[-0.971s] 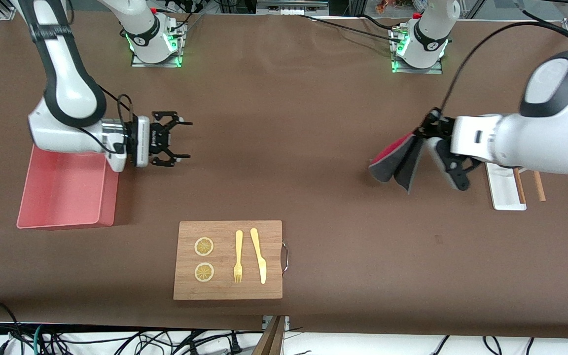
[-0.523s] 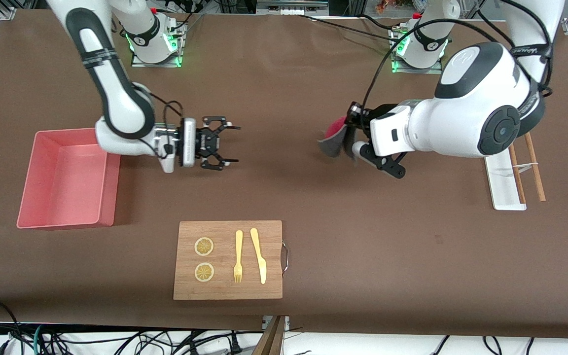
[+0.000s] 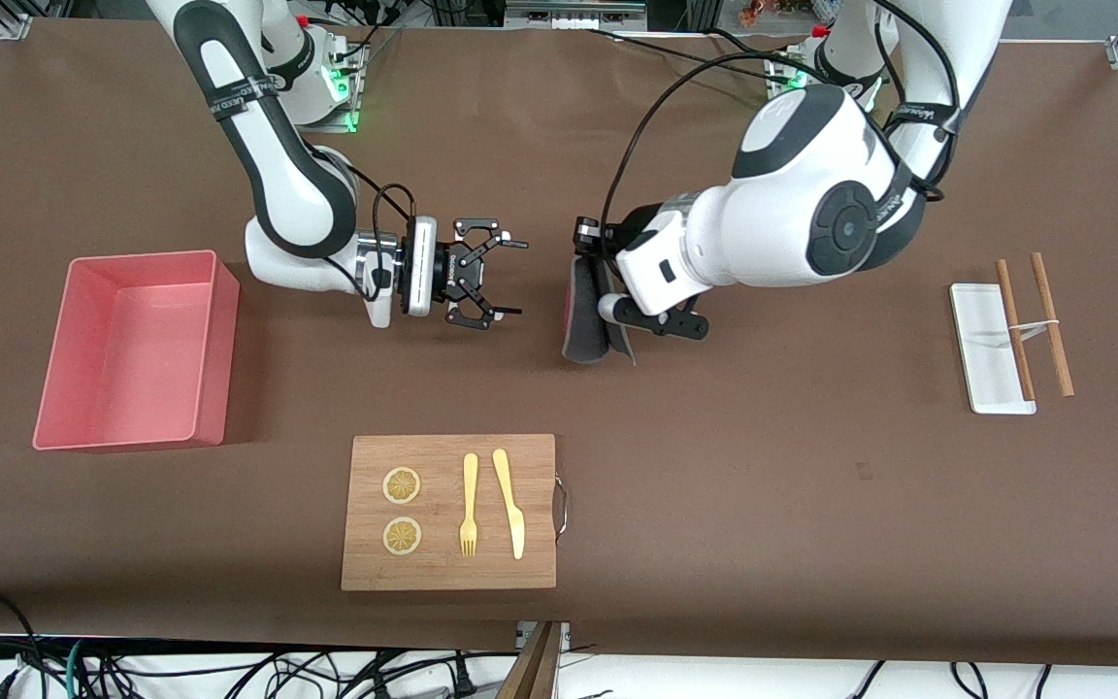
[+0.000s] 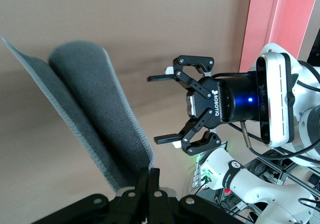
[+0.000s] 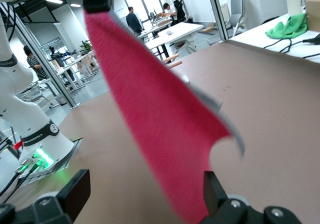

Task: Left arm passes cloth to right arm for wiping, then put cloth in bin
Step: 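Grasp the cloth with the right gripper from the left gripper, then release the cloth with the left gripper while the right gripper pulls it away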

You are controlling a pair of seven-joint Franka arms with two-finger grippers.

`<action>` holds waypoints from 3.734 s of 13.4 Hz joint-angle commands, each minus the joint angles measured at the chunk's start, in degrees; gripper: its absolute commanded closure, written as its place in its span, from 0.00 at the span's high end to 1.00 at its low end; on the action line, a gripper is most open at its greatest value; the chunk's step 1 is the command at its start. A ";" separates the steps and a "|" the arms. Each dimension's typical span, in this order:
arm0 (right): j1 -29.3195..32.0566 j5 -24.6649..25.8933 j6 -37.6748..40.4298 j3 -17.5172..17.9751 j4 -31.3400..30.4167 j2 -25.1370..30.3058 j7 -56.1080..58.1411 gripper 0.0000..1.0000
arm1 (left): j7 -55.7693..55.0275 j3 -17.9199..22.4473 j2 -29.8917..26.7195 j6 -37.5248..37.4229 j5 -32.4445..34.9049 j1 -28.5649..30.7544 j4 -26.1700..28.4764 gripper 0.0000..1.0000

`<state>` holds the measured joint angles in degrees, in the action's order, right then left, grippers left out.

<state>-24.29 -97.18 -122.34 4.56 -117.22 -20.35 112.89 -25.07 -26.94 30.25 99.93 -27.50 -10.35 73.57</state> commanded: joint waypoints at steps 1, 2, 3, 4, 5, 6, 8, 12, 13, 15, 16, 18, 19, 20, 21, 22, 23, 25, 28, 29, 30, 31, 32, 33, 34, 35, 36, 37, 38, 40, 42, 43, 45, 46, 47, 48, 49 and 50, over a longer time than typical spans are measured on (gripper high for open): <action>-0.49 -4.85 -2.12 0.97 0.59 0.14 3.48 1.00 | -1.11 0.48 0.86 1.83 -0.71 -1.24 -0.53 0.00; -0.41 -4.86 -2.47 0.97 0.94 0.05 3.74 1.00 | -2.25 0.48 1.04 2.98 -0.63 -2.20 -0.53 0.00; -0.40 -4.86 -3.51 0.97 1.38 0.05 4.61 1.00 | -3.48 0.48 1.22 4.12 -0.63 -2.91 -0.36 0.00; -0.49 -4.95 -5.09 0.97 1.73 -0.12 4.97 1.00 | -4.45 0.48 1.39 4.48 -0.54 -3.18 -0.27 0.00; -1.28 -5.56 -5.89 1.06 1.91 -0.30 5.06 1.00 | -5.33 0.57 1.48 4.57 -0.45 -3.96 -0.27 0.00; -2.07 -6.87 -6.42 1.06 2.60 -0.82 5.76 1.00 | -5.51 0.66 1.48 4.57 -0.36 -4.15 -0.27 0.00; -3.30 -9.59 -7.30 1.06 4.18 -2.58 7.25 1.00 | -5.51 0.66 1.57 4.57 -0.36 -4.24 -0.27 0.00; -3.66 -10.40 -7.30 1.06 5.34 -3.38 8.57 0.43 | -5.60 0.66 1.48 4.57 -0.36 -4.24 -0.27 0.00; -3.57 -10.22 -7.30 0.97 5.34 -3.38 9.36 0.25 | -5.60 0.66 1.57 4.57 -0.36 -4.24 -0.27 0.00; -2.96 -10.22 -7.30 0.45 5.95 -3.38 11.65 0.04 | -5.51 0.66 1.57 4.57 -0.36 -4.15 -0.27 0.00; -2.61 -10.13 -7.30 -0.16 6.04 -3.29 11.65 0.00 | -5.51 0.66 1.48 4.57 -0.36 -4.15 -0.27 0.00; -2.51 -9.96 -7.22 -1.31 6.04 -2.85 12.18 0.00 | -5.51 0.66 1.57 4.57 -0.36 -4.15 -0.27 0.00; -2.51 -9.26 -7.22 -1.49 6.13 -2.76 12.09 0.00 | -5.51 0.66 1.48 4.57 -0.36 -4.15 -0.27 0.00; -2.51 -6.64 -7.22 -2.27 6.47 -2.59 11.66 0.00 | -5.51 0.66 1.57 4.57 -0.36 -4.15 -0.27 0.00; -2.43 -3.83 -7.13 -3.58 7.26 -2.32 11.48 0.00 | -5.51 0.66 1.48 4.57 -0.36 -4.15 -0.27 0.00; -2.34 -1.89 -7.13 -4.47 7.27 -1.62 10.61 0.00 | -5.51 0.66 1.48 4.57 -0.36 -4.15 -0.27 0.00; -1.99 0.30 -7.04 -4.74 7.27 -1.01 9.03 0.00 | -5.51 0.75 1.48 4.48 -0.27 -4.06 -0.27 0.00; -0.59 6.36 -6.95 -4.83 7.44 0.40 4.65 0.00 | -4.99 1.01 1.40 4.31 0.43 -3.71 -0.27 0.99; 1.35 17.61 -6.52 -5.00 7.36 2.25 -2.74 0.00 | -4.98 0.57 0.78 3.87 6.49 -3.97 -0.27 1.00; 1.70 19.12 -6.34 -5.00 7.10 2.68 -4.33 0.00 | -4.98 0.57 0.78 3.78 6.76 -3.88 -0.27 1.00; 2.23 21.14 -6.34 -5.00 6.92 3.21 -5.82 0.00 | -4.90 0.66 0.69 3.43 6.84 -3.71 -0.27 1.00; 2.93 24.46 -6.08 -5.00 6.48 3.74 -8.71 0.00 | -4.90 0.75 0.69 2.04 7.45 -3.45 -0.44 1.00; 3.89 28.59 -5.03 -5.00 5.70 4.61 -13.09 0.00 | -4.81 0.92 0.00 0.11 10.25 -3.36 -0.79 1.00; 5.12 33.67 -3.63 -5.00 4.99 5.84 -17.92 0.00 | -4.81 0.66 -1.49 -1.83 15.75 -3.27 -0.79 1.00; 6.35 38.95 -1.87 -5.09 4.29 7.16 -23.36 0.00 | -4.72 0.40 -2.81 -4.72 19.46 -3.18 -0.79 1.00; 8.10 43.61 0.93 -5.09 3.93 8.39 -28.98 0.00 | -4.63 0.74 -3.87 -7.62 21.50 -3.18 -0.88 1.00; 9.69 48.09 4.00 -5.18 3.93 9.53 -34.17 0.00 | -4.72 0.84 -4.92 -9.82 24.31 -3.18 -0.79 1.00; 10.92 52.49 6.56 -5.18 3.93 11.02 -39.53 0.00 | -4.72 0.75 -6.24 -11.50 28.86 -3.18 -0.79 1.00; 12.24 56.54 9.28 -5.18 4.02 12.60 -44.72 0.00 | -4.72 0.84 -7.38 -13.08 32.13 -3.09 -0.79 1.00; 14.79 63.49 15.00 -5.18 4.37 15.16 -52.47 0.00 | -4.81 1.27 -8.97 -15.98 34.70 -0.22 -0.62 1.00; 16.90 69.64 19.22 -6.14 4.80 17.36 -59.24 0.00 | -4.55 0.58 -9.33 -21.76 34.79 5.75 -0.97 1.00; 16.91 74.28 20.63 -7.19 5.42 18.32 -63.71 0.00 | -2.72 0.75 -10.46 -25.28 34.88 8.13 -0.97 1.00; 16.91 81.59 23.88 -7.55 7.78 18.95 -72.59 0.00 | 4.21 1.01 -11.09 -28.81 34.88 11.66 -0.36 1.00; 16.91 84.50 24.77 -7.55 8.75 19.21 -76.64 0.00 | 6.68 1.01 -11.17 -29.00 34.88 13.41 -0.44 1.00; 16.91 86.96 25.30 -7.55 9.37 19.39 -81.37 0.00 | 9.49 1.10 -11.26 -29.18 34.88 14.74 -0.35 1.00; 16.91 88.73 26.17 -7.46 10.07 19.39 -86.03 0.00 | 13.52 1.01 -11.26 -29.18 34.88 16.92 -0.35 1.00; 16.91 89.44 26.79 -7.38 10.17 19.39 -90.08 0.00 | 17.56 0.84 -11.17 -28.57 34.71 19.21 -0.44 1.00; 16.91 89.62 27.15 -7.29 10.17 19.48 -93.78 0.00 | 20.56 0.84 -11.00 -27.61 34.62 20.71 -0.53 1.00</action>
<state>-7.55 -9.19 -97.05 -3.25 -107.90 -1.18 25.78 -10.99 -25.44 20.42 71.57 6.60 7.07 72.20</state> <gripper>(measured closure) 0.982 0.000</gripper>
